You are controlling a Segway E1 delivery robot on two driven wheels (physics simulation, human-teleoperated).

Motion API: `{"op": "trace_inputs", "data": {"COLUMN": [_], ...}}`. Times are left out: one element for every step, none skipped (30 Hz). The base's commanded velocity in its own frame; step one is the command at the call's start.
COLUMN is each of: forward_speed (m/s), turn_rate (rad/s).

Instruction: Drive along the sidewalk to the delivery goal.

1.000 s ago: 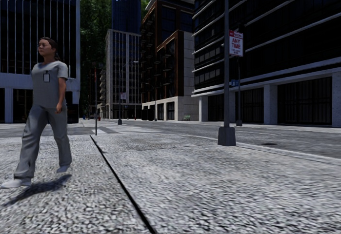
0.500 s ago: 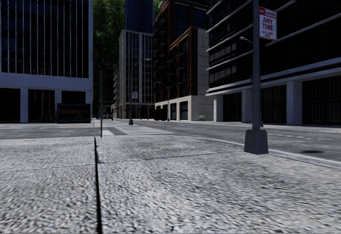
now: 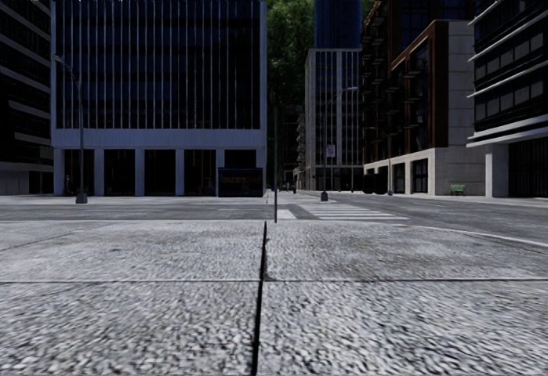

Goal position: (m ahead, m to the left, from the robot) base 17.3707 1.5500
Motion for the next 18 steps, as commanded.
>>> {"op": "trace_inputs", "data": {"forward_speed": [1.65, 1.64, 1.64, 1.64, 1.64, 1.64, 1.64, 1.64, 1.64, 1.64, 1.64, 1.64, 1.64, 1.64, 1.64, 1.64, 1.64, 1.64], "turn_rate": [0.01, 0.01, 0.01, 0.01, 0.0, 0.0, 0.0, 0.0, 0.0, 0.0, 0.0, 0.0, 0.0, 0.0, 0.0, 0.0, 0.0, 0.0]}}
